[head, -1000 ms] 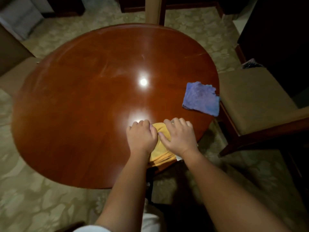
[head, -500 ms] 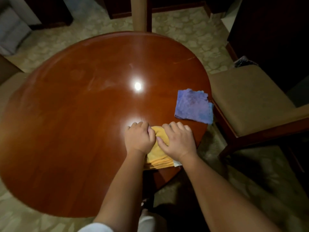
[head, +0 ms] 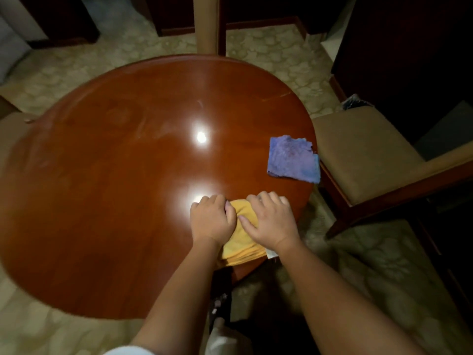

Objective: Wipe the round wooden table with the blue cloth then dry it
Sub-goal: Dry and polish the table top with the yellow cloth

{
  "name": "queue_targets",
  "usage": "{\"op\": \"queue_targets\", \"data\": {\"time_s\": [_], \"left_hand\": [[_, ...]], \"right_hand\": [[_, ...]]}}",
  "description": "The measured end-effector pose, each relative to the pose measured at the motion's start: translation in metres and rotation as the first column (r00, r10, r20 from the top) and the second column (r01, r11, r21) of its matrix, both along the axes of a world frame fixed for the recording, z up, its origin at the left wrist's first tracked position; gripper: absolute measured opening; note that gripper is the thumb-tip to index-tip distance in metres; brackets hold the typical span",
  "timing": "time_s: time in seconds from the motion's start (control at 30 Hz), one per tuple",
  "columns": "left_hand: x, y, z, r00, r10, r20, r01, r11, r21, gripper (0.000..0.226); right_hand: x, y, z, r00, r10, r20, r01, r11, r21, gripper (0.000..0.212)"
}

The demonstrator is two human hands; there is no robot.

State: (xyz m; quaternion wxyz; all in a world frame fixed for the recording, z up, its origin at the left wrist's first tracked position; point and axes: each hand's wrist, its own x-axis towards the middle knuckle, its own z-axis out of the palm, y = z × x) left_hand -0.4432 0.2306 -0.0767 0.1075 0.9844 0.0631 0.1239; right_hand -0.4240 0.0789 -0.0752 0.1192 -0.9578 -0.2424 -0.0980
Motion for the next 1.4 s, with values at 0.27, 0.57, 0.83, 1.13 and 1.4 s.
{"op": "queue_targets", "data": {"time_s": [0.27, 0.57, 0.83, 1.13, 1.4], "left_hand": [[-0.097, 0.052, -0.006, 0.993, 0.106, -0.051, -0.107, 0.994, -0.003, 0.031], [-0.093, 0.074, -0.002, 0.987, 0.159, -0.005, -0.159, 0.987, 0.006, 0.027], [-0.029, 0.117, -0.005, 0.978, 0.168, 0.124, -0.178, 0.981, 0.075, 0.028], [-0.018, 0.123, 0.001, 0.969, 0.245, 0.024, -0.246, 0.967, 0.071, 0.035], [-0.115, 0.089, 0.000, 0.911, 0.412, 0.004, -0.412, 0.911, 0.001, 0.033]], "right_hand": [[-0.078, 0.050, 0.007, 0.990, 0.133, -0.051, -0.134, 0.991, -0.010, 0.045], [-0.065, 0.080, 0.001, 0.981, 0.189, 0.047, -0.188, 0.982, -0.018, 0.044], [-0.008, 0.129, -0.003, 0.988, 0.111, 0.104, -0.114, 0.993, 0.029, 0.042], [0.011, 0.136, -0.003, 0.981, 0.185, 0.053, -0.186, 0.982, 0.014, 0.047], [-0.067, 0.117, 0.006, 0.953, 0.302, -0.025, -0.302, 0.953, -0.013, 0.048]]}}
